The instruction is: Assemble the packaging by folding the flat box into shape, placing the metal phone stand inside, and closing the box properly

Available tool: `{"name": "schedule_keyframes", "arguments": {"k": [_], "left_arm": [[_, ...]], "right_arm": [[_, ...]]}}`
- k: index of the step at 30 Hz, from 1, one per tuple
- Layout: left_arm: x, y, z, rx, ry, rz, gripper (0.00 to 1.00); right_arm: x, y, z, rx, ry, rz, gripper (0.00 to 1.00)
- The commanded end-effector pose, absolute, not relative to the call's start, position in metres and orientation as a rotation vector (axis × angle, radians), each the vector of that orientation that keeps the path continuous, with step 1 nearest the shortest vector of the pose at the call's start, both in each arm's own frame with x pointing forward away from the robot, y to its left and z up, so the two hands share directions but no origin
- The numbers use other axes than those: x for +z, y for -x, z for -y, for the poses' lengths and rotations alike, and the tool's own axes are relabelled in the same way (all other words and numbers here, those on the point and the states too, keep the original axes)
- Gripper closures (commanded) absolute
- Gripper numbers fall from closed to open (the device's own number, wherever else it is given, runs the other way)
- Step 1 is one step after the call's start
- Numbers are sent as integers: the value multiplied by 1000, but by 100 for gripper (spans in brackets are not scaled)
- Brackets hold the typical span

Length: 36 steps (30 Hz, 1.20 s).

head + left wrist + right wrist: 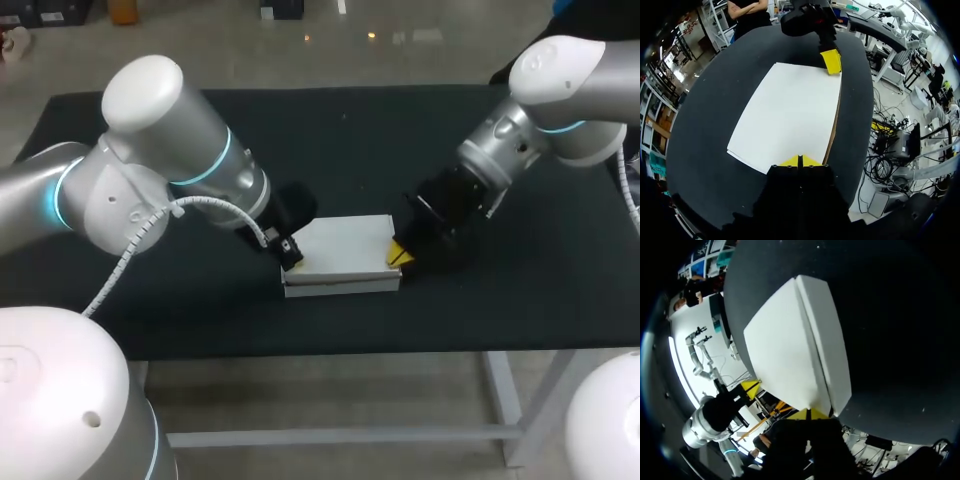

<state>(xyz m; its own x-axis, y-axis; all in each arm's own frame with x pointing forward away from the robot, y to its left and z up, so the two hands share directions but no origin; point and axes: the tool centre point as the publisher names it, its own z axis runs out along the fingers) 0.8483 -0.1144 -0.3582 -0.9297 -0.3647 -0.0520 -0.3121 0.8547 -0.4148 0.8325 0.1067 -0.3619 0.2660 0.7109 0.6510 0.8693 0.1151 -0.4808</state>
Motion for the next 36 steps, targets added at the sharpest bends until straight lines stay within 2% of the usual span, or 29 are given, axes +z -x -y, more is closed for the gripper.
{"name": "schedule_keyframes", "arguments": {"k": [1, 19, 36], "left_arm": [[-372, -845, 112, -624, 537, -2895, 100], [-389, -843, 114, -681, 541, -2900, 100], [-353, -837, 119, -686, 480, -2829, 100]], "right_arm": [[-371, -836, -107, -209, 1624, 1473, 100], [-380, -838, -104, -195, 1648, 1438, 100], [-344, -832, -103, -306, 1646, 1506, 100]]}}
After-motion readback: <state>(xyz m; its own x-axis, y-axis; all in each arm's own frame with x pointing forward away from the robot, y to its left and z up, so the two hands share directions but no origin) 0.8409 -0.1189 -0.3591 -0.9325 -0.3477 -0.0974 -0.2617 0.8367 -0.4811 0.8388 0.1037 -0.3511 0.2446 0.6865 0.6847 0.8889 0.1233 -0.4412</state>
